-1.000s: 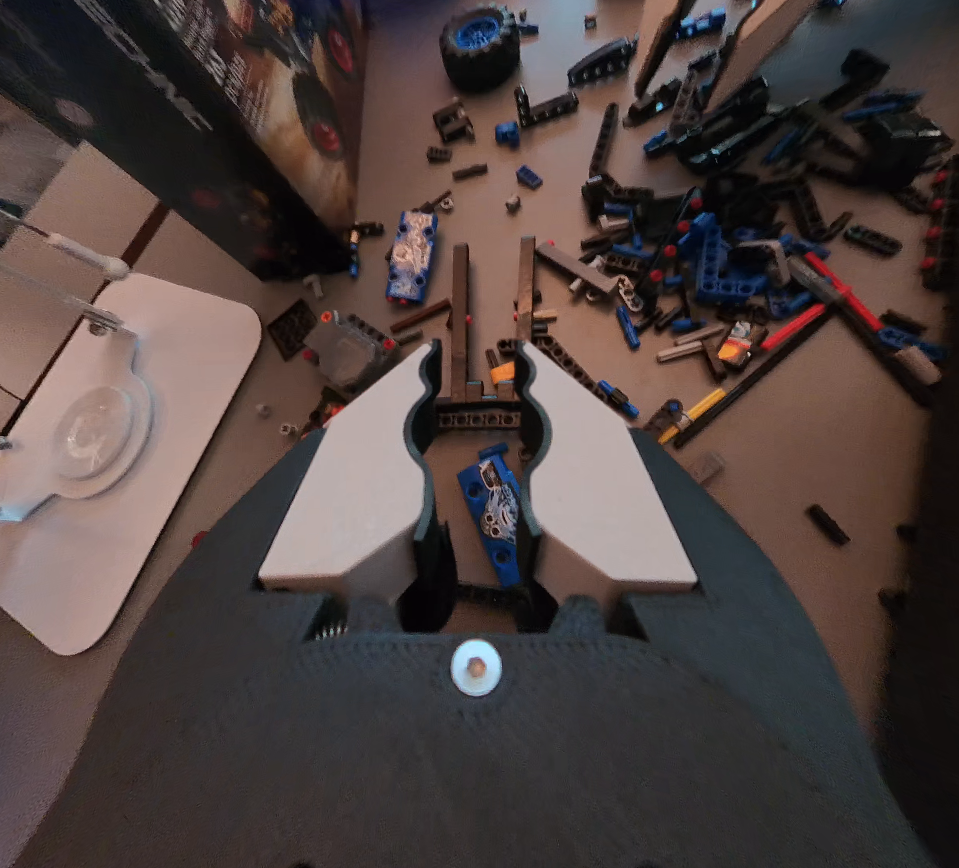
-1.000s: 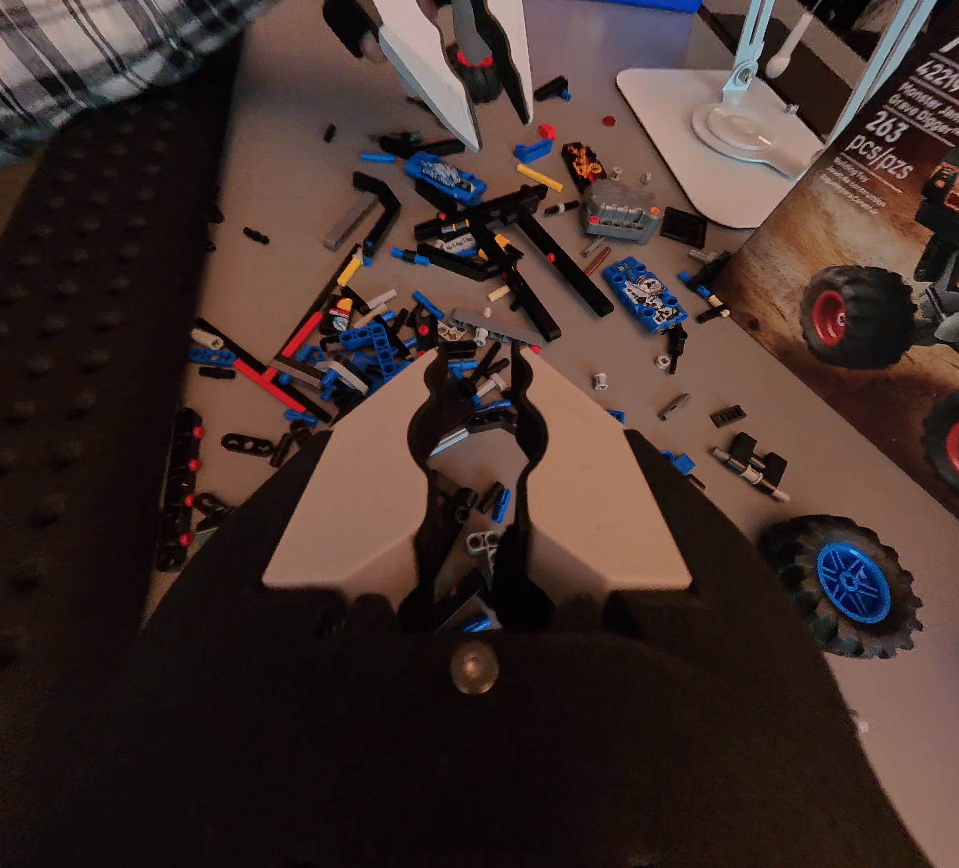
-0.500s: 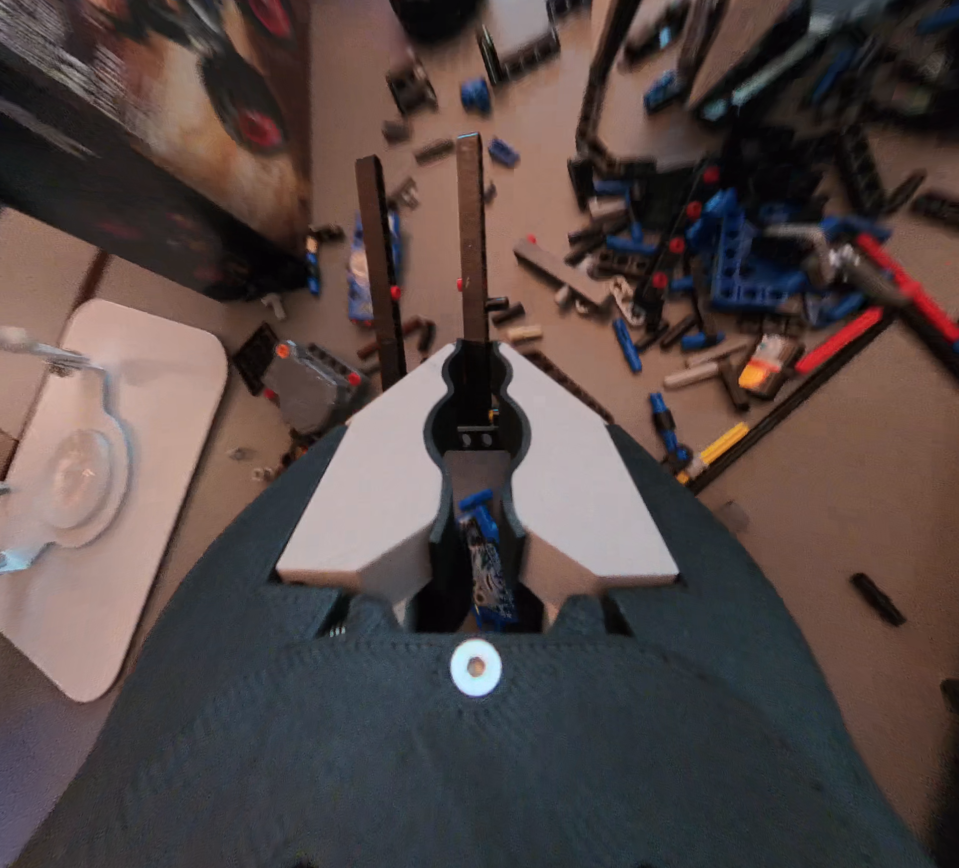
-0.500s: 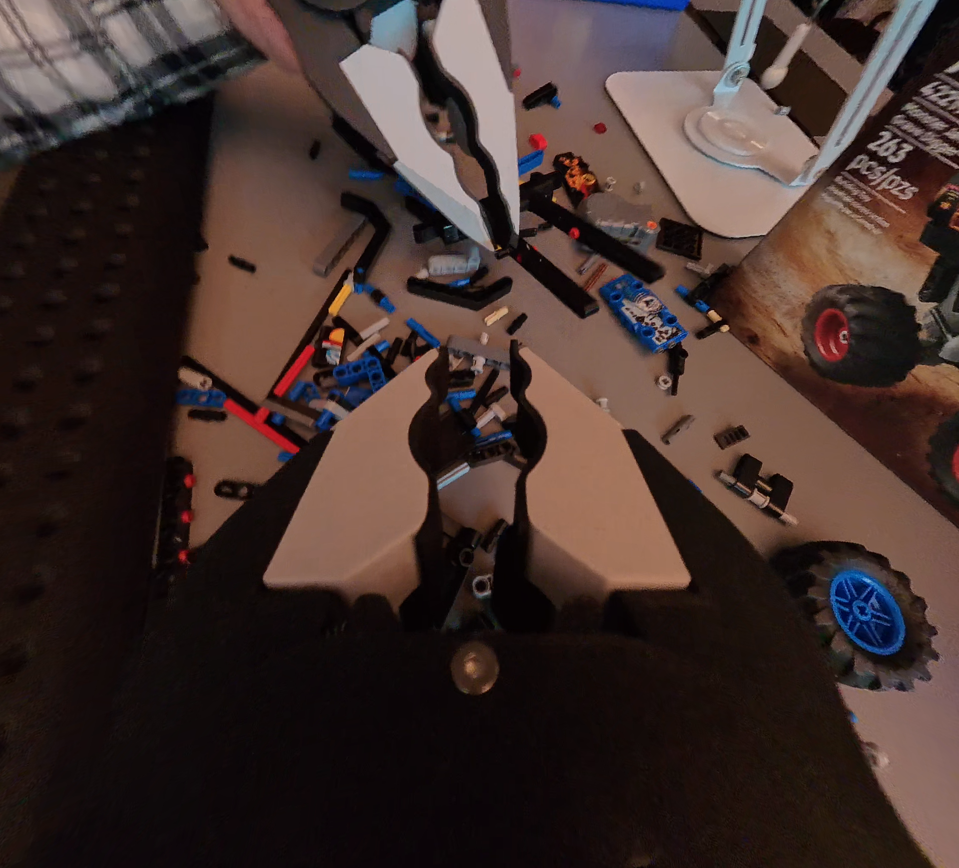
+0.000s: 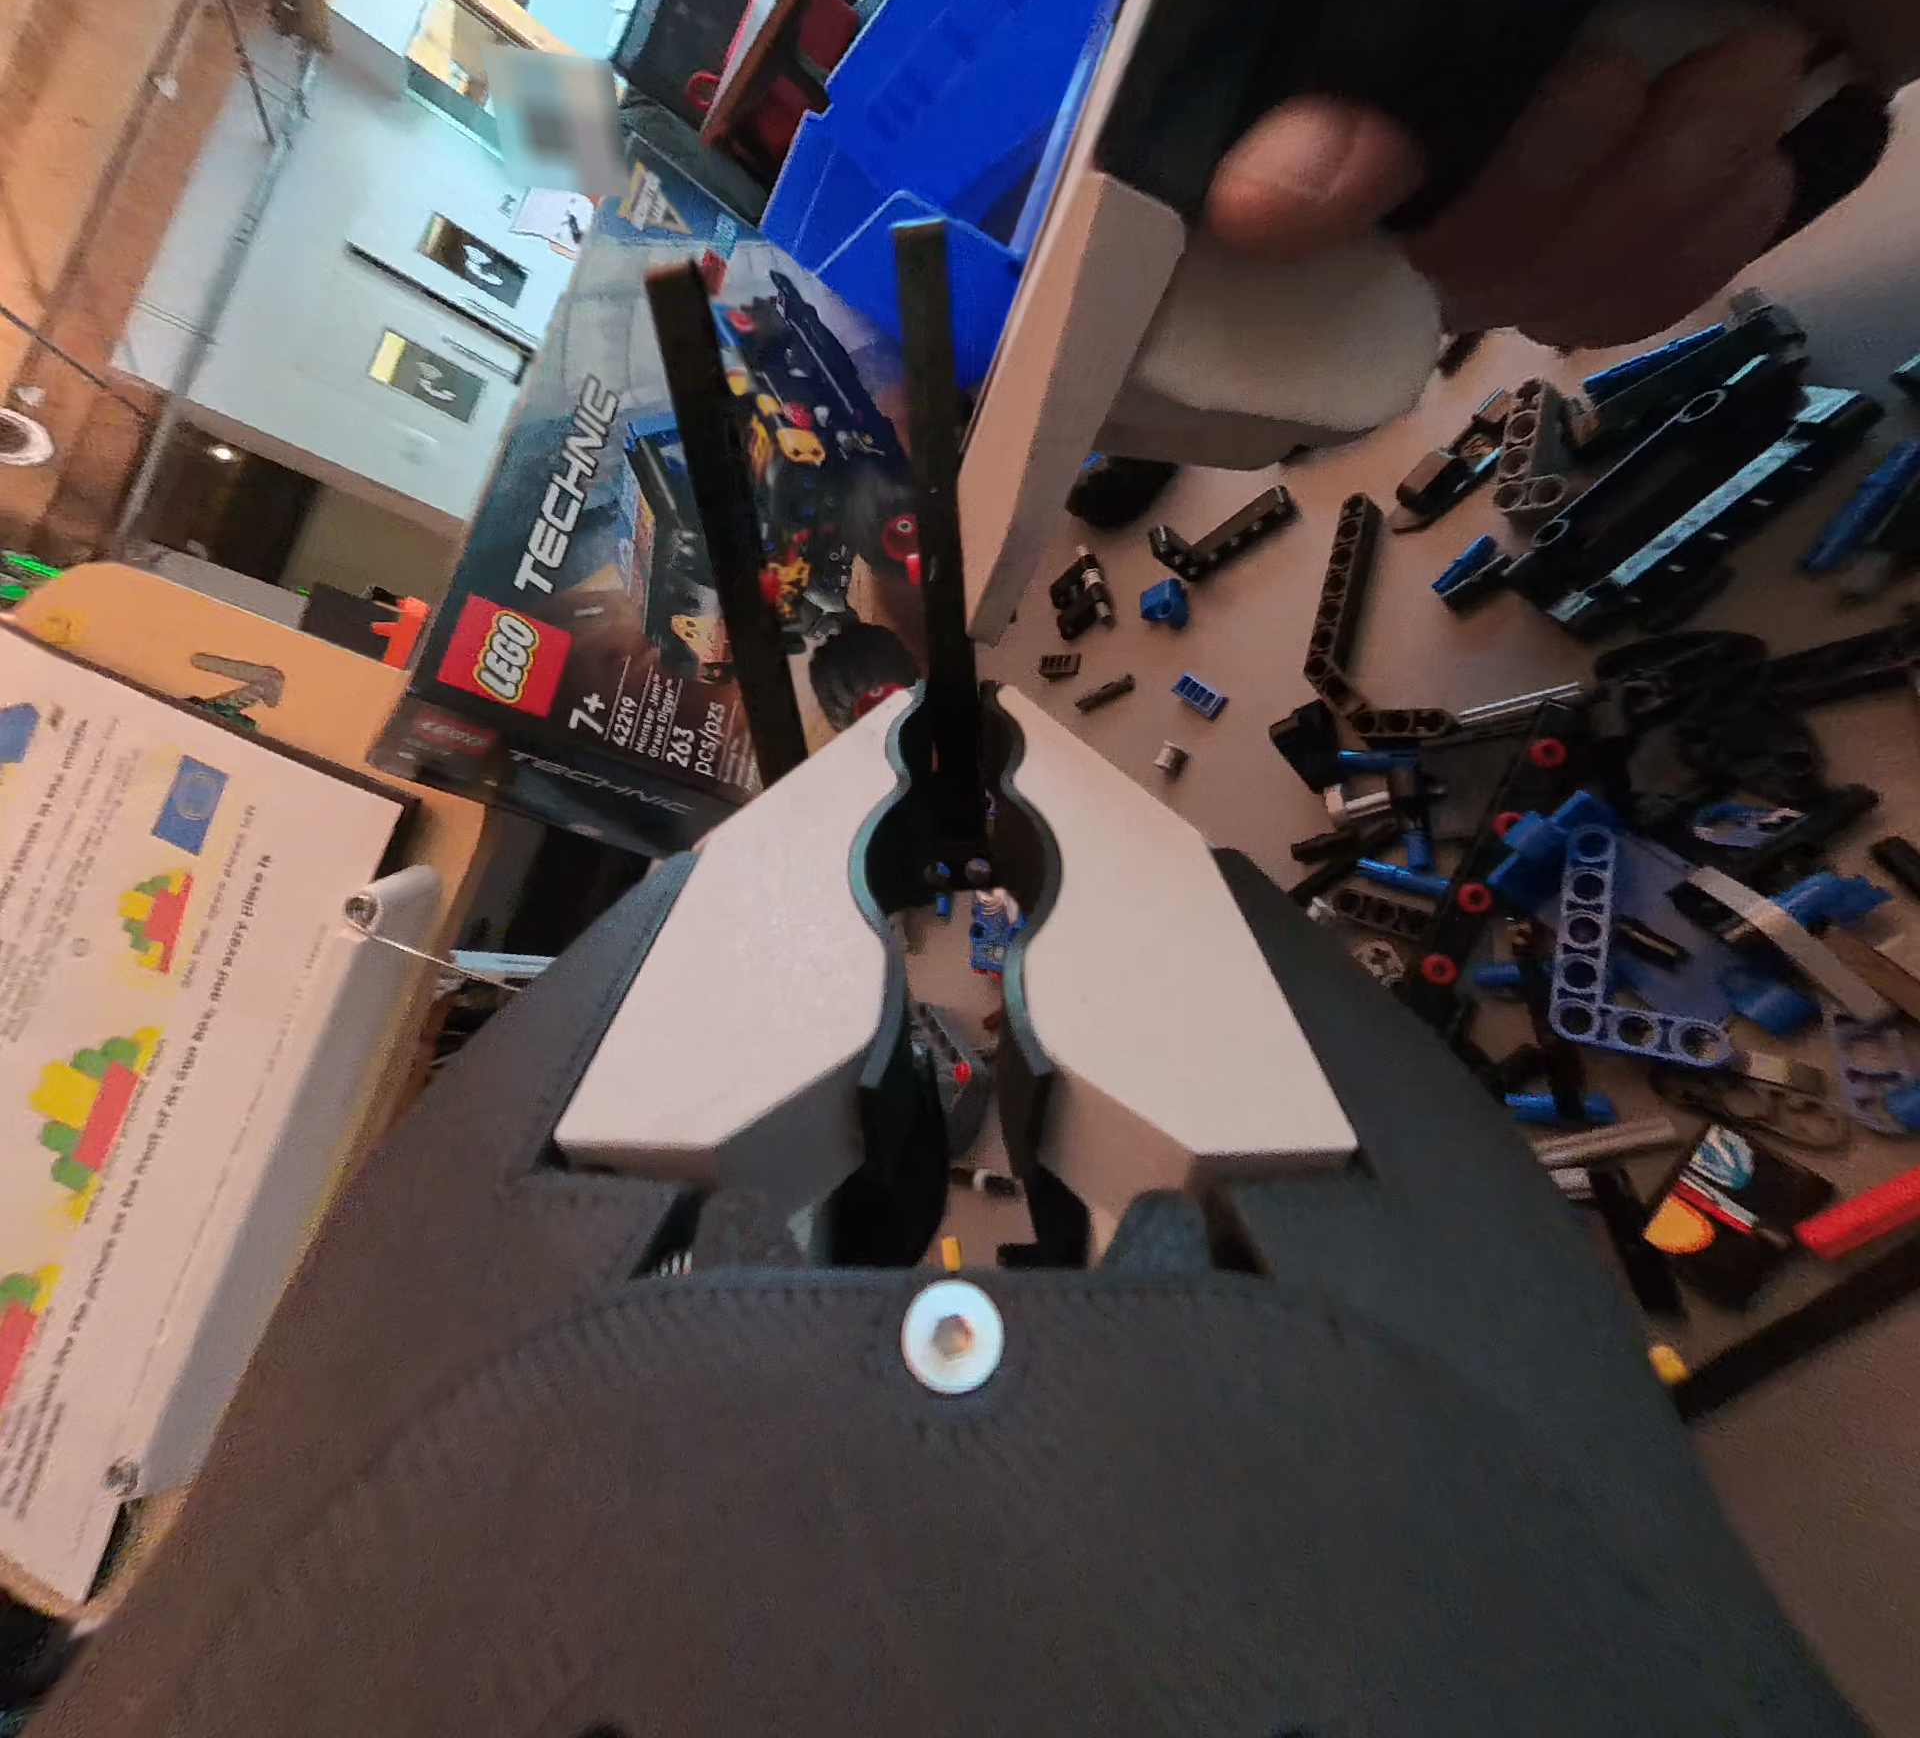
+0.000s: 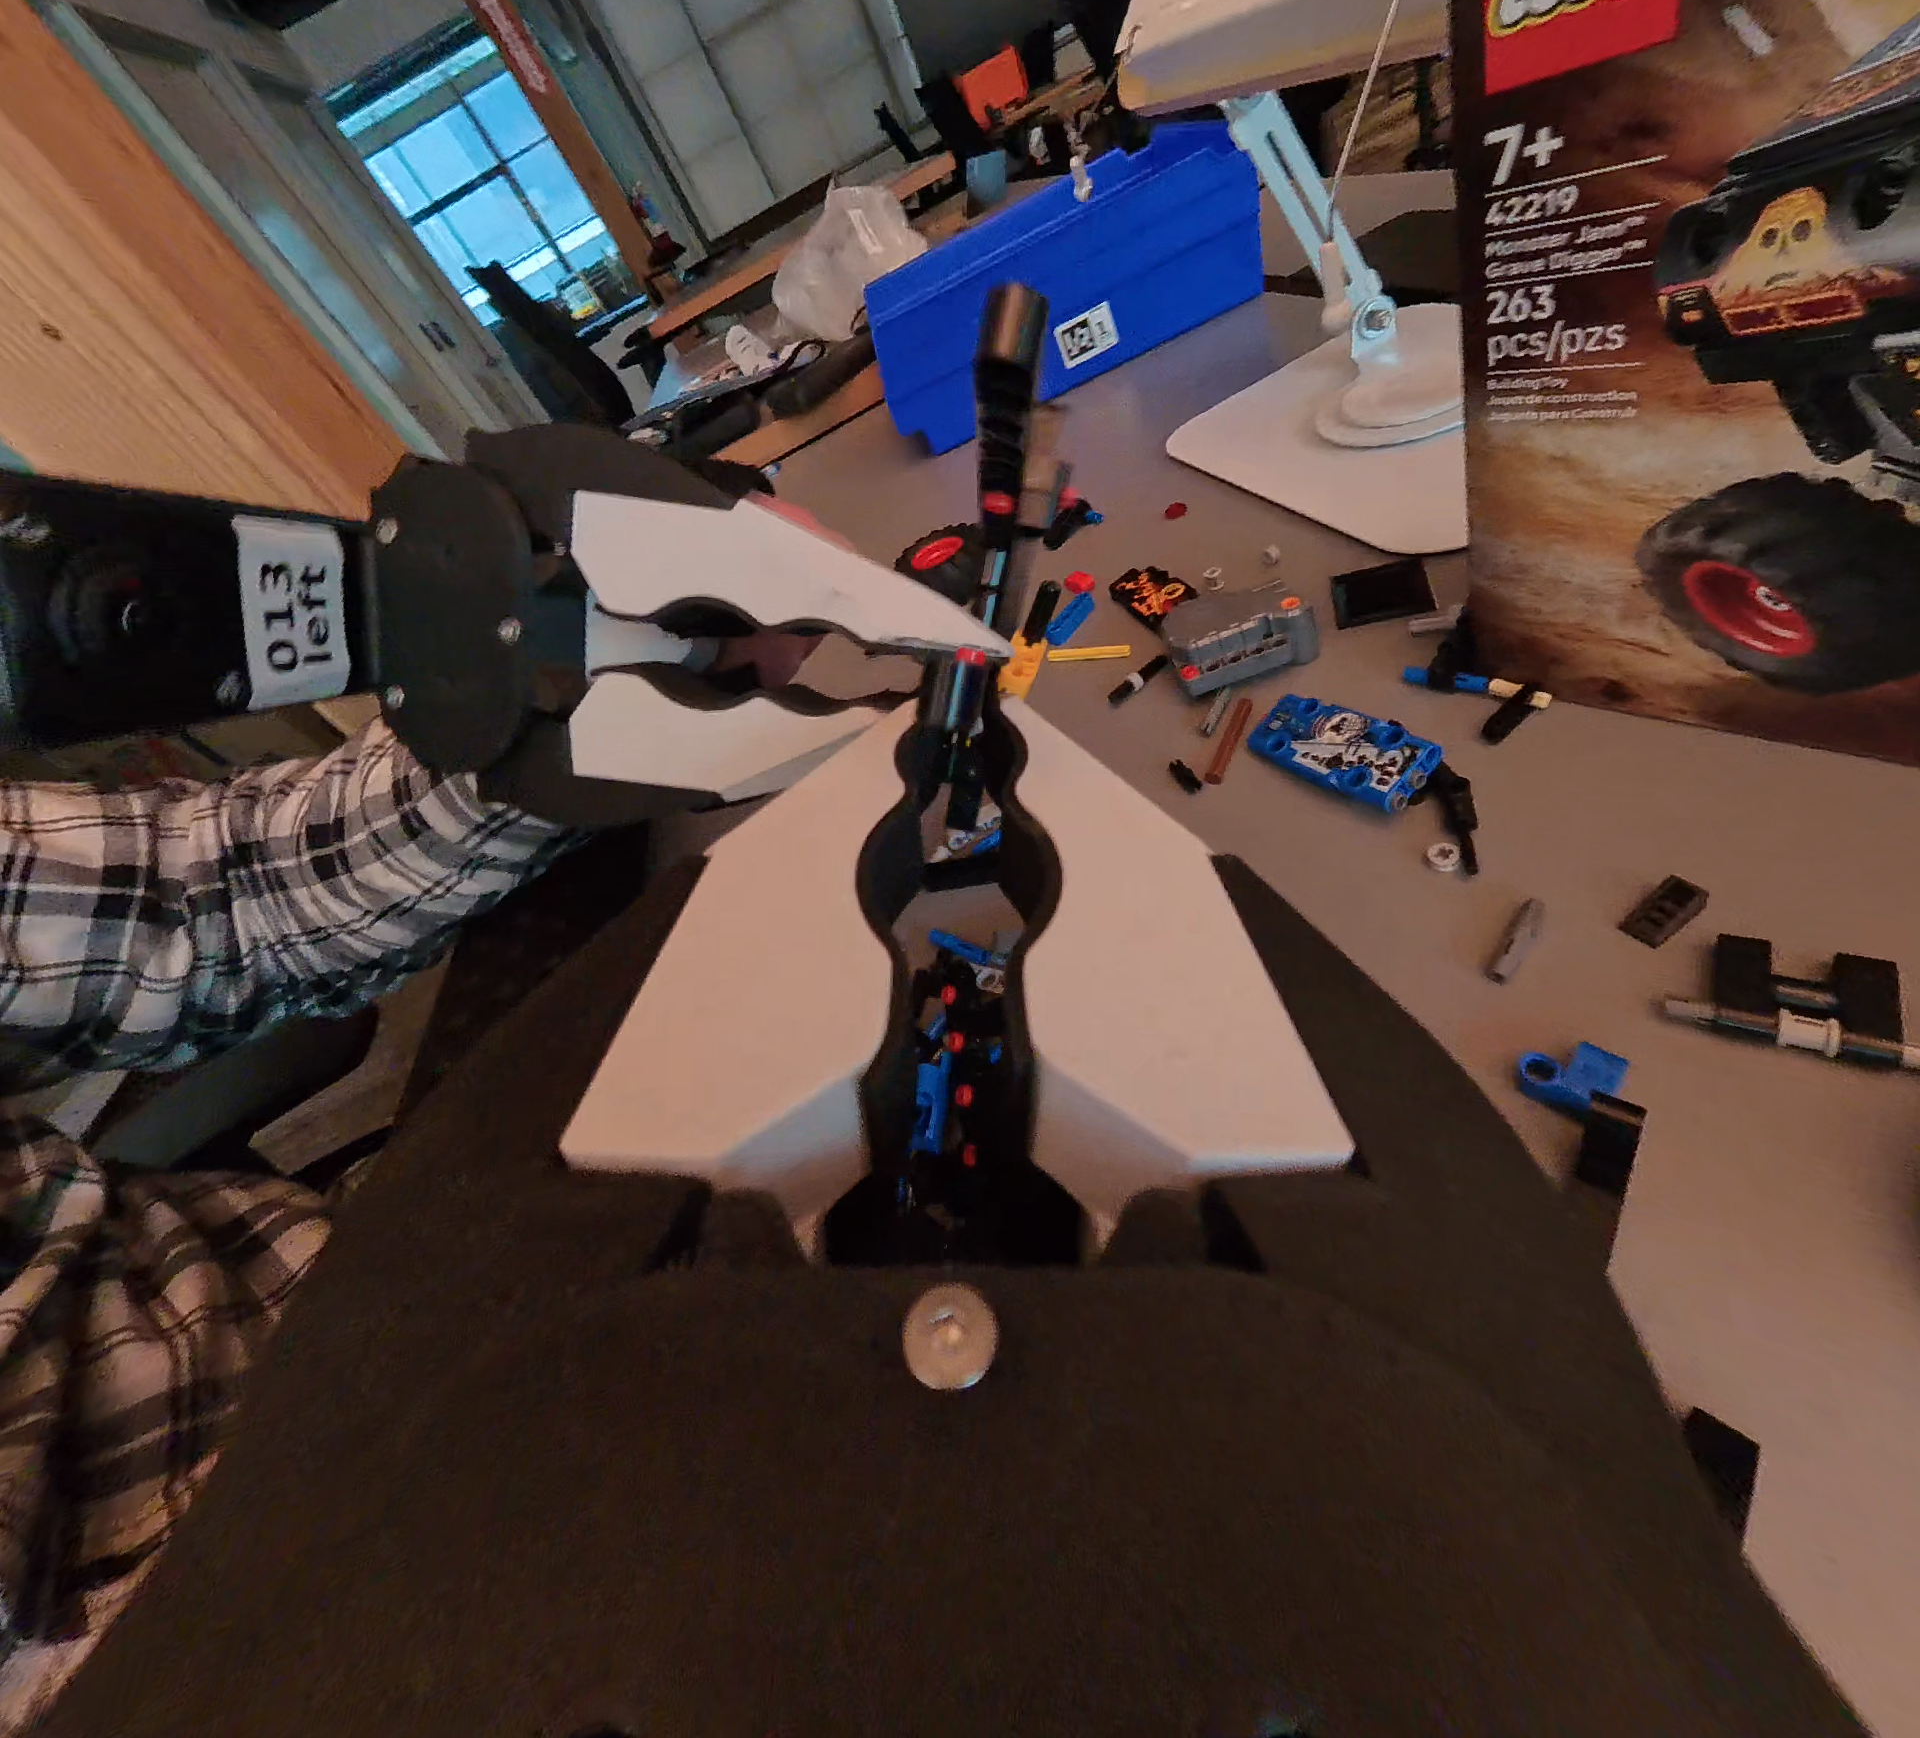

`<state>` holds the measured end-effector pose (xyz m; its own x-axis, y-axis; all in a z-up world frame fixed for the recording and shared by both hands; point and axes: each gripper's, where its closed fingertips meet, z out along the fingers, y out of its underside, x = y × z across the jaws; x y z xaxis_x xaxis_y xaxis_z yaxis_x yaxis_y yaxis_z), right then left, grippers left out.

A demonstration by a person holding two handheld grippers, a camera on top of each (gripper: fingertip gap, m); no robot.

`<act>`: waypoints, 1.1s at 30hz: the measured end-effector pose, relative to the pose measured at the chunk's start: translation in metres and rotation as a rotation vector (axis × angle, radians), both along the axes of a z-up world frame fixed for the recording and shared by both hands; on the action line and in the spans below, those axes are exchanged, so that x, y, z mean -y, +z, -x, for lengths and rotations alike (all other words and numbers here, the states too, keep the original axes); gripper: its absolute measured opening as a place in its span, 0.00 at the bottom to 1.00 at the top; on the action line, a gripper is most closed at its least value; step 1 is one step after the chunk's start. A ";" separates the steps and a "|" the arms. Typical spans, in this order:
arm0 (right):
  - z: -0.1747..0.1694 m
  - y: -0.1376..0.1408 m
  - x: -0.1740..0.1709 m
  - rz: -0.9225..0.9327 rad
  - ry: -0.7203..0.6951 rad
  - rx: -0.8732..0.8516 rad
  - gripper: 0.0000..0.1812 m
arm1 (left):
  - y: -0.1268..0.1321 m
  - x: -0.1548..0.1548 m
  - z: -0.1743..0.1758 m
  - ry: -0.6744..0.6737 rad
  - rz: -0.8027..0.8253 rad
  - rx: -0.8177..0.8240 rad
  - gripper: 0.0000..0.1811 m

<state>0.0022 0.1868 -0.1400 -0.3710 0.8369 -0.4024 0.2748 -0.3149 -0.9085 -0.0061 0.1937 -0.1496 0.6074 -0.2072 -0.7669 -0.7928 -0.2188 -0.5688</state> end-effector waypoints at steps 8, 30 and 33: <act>-0.004 0.007 -0.002 -0.070 -0.026 -0.036 0.02 | 0.012 -0.006 -0.004 0.052 -0.078 0.028 0.03; -0.015 0.025 -0.008 -0.375 -0.176 -0.117 0.01 | 0.034 -0.012 -0.014 0.008 -0.133 0.530 0.02; -0.010 0.017 -0.010 -0.826 -0.272 -0.072 0.01 | 0.031 -0.012 -0.009 0.010 -0.119 0.655 0.02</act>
<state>0.0126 0.1968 -0.1225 -0.1173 0.9137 0.3892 0.2191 0.4060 -0.8872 0.0024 0.2060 -0.1183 0.9571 -0.1361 -0.2558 -0.2733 -0.1302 -0.9531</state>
